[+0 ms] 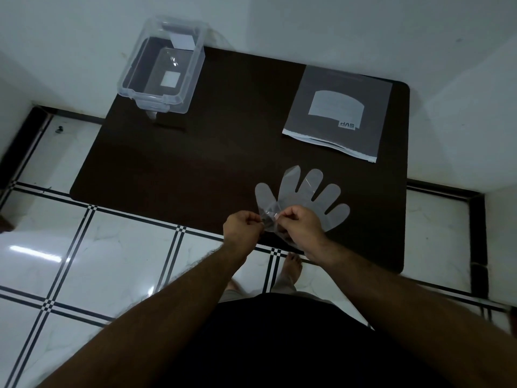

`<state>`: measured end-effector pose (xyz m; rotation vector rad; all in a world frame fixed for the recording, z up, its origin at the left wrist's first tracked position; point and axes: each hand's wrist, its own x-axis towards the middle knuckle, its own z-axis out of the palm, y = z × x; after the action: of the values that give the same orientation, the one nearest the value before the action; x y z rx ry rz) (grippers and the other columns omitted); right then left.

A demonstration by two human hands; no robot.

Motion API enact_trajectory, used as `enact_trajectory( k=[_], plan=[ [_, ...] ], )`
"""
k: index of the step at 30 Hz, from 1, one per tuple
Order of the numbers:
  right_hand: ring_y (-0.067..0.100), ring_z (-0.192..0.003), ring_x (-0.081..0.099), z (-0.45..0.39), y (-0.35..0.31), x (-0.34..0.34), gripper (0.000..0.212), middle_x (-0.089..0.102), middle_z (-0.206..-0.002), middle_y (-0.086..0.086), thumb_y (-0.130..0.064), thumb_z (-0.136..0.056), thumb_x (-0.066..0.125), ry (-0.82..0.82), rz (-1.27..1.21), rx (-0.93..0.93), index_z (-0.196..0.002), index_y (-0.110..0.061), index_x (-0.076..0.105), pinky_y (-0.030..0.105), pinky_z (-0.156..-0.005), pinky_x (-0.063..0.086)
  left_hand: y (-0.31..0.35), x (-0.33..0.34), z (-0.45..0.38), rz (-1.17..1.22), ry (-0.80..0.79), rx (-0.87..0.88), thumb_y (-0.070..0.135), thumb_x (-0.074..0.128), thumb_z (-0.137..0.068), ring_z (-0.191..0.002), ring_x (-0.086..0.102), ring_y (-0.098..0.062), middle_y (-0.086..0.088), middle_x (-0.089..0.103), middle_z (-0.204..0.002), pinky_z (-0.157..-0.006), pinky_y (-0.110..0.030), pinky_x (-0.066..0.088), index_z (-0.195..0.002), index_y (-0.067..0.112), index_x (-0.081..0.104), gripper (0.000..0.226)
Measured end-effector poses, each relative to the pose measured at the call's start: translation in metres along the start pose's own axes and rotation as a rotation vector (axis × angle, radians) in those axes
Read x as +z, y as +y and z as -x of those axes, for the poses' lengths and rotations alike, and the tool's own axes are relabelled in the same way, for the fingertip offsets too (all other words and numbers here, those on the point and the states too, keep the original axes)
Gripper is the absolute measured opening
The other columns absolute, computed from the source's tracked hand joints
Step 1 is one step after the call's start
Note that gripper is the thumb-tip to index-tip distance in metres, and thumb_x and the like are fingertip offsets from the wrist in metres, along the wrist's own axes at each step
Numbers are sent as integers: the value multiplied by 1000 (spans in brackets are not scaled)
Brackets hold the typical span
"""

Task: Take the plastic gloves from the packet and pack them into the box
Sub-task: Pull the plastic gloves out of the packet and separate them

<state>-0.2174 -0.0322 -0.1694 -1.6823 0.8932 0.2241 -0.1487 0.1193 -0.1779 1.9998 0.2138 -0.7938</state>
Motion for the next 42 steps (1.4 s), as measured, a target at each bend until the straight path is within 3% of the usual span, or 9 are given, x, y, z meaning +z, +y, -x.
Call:
enact_trajectory(
  k=[7,12,15,19,22,26,30,42],
  plan=[
    [26,-90,78,3,3,-12,4,77,-95,10,-13,-100,71,68,-119,43,-98,-14,74,42,-82,68,-3,0,-3,-128,23,53,9,75,-93,-87,76,-13,2,77,-96,-79,-34,67,-101,20,77,14],
    [26,-94,77,8,-4,-22,7,77,-102,11,-9,-102,67,68,-225,93,-104,-12,73,33,-79,67,-5,-3,-3,-289,49,166,12,73,-97,-90,71,-8,5,74,-99,-74,-21,58,-109,18,75,14],
    [27,-96,76,10,-8,-31,8,76,-103,14,-9,-103,66,84,-295,109,-105,-12,73,38,-84,67,-7,-4,0,-345,37,216,11,72,-98,-92,71,-8,6,72,-102,-72,-19,56,-116,18,71,19],
    [25,-95,77,11,-8,-41,8,78,-101,13,-9,-101,68,93,-323,87,-103,-13,74,37,-87,66,-5,-3,4,-322,72,293,17,79,-93,-115,60,-8,7,60,-131,-91,-24,54,-140,24,57,53],
    [24,-92,76,11,-7,-45,7,77,-101,14,-9,-102,68,97,-336,87,-103,-12,74,34,-83,65,1,-2,9,-432,130,471,11,77,-92,-125,50,-13,2,53,-140,-103,-31,49,-141,22,56,55],
    [25,-95,77,13,-7,-47,7,77,-104,14,-10,-103,67,78,-307,102,-107,-13,72,33,-81,65,12,0,6,-740,-84,787,18,64,-102,-117,58,-15,1,69,-124,-106,-39,49,-122,21,71,22],
    [25,-97,77,15,-6,-48,8,76,-105,14,-11,-103,67,71,-293,109,-109,-13,72,37,-85,66,20,6,-1,-865,-284,807,22,64,-103,-123,61,-15,3,73,-126,-112,-40,47,-127,24,72,25],
    [25,-96,74,18,-27,-81,6,75,-106,15,-12,-103,68,159,-374,104,-105,-13,74,38,-86,66,22,8,-7,-1092,-360,841,29,67,-101,-135,54,-22,-2,62,-141,-116,-40,44,-137,23,68,36]
  ],
)
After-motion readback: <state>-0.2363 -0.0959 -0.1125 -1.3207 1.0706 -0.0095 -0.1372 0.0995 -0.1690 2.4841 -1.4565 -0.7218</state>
